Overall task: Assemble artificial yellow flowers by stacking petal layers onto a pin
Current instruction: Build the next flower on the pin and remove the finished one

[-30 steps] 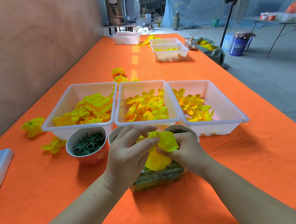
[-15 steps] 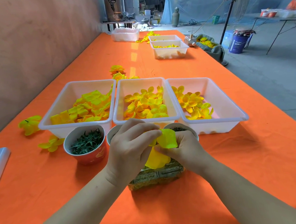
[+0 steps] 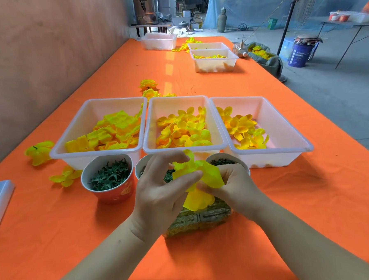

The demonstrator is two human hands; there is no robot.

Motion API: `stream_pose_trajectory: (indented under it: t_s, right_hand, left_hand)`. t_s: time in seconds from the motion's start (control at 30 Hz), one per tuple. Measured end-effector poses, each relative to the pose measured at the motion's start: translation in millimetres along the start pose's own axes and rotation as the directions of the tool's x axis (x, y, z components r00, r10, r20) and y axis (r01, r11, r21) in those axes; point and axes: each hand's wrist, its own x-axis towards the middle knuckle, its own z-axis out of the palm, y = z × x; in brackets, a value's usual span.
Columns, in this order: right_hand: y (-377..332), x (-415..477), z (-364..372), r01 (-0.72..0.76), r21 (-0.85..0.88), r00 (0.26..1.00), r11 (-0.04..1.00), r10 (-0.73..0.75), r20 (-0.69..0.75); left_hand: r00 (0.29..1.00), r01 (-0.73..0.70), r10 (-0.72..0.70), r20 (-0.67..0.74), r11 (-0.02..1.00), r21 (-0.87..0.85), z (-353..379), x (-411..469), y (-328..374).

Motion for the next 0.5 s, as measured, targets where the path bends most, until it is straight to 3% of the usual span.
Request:
stream_pose_trajectory:
  t_s: [0.2, 0.5]
  right_hand:
    - [0.7, -0.7, 0.1, -0.002, 0.048, 1.0, 0.999, 0.001, 0.009]
    - [5.0, -0.6, 1.4, -0.012, 0.103, 1.0, 0.995, 0.014, -0.021]
  left_hand:
    - [0.993, -0.056, 0.061, -0.105, 0.997, 0.054, -1.4, 5.6, 7.2]
    - [0.997, -0.07, 0.072, -0.037, 0.996, 0.06, 3.9, 5.9, 3.1]
